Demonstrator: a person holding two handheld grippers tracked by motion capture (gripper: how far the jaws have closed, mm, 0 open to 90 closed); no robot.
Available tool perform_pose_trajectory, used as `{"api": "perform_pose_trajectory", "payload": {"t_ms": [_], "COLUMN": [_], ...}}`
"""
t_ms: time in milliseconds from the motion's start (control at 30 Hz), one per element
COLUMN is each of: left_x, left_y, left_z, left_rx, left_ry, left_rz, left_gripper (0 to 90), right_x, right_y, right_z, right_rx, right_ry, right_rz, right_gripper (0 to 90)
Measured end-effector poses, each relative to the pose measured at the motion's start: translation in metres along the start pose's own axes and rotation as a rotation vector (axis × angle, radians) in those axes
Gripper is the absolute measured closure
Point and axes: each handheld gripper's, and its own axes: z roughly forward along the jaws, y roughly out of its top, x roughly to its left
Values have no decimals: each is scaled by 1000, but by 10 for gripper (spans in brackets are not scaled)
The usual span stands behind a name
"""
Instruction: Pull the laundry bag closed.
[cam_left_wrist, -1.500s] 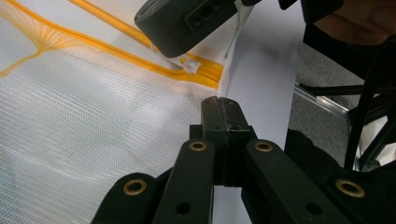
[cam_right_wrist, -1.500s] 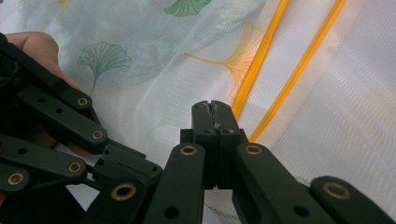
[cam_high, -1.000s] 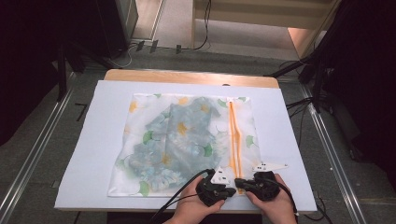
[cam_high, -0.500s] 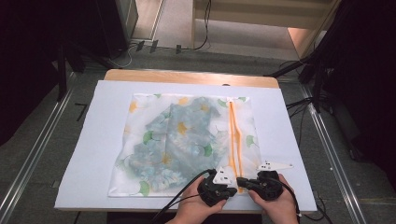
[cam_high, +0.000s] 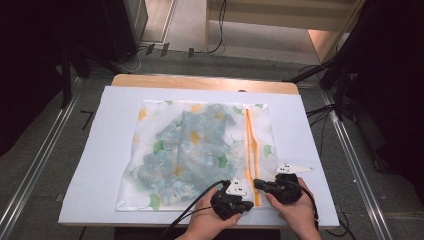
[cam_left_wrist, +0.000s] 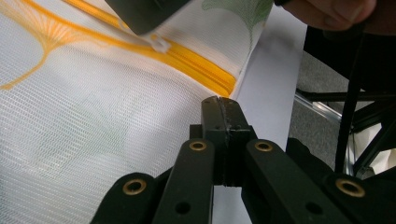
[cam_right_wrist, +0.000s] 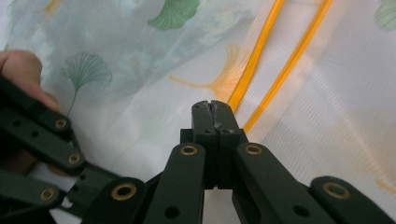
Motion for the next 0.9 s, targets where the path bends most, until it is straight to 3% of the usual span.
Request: {"api": "perform_pose_trajectory", "payload": {"t_ms": [200,400,900], "left_x": [-2,-1,0], "left_y": [-1,-1,-1], "left_z": [0,0,0], "left_rx": [-4,-8,-11], "left_ry": [10,2,-3], "left_rz": [12,3,-5], "left_gripper": [900,900,900], "right_x": [-5,-14,-35], "right_y": [8,21,57], "right_z": [4,2,26], "right_rx": [-3,-40,-52], "right_ry": [-14,-31,-56], "right_rz": [-4,6,2], "right_gripper": [900,900,900]}}
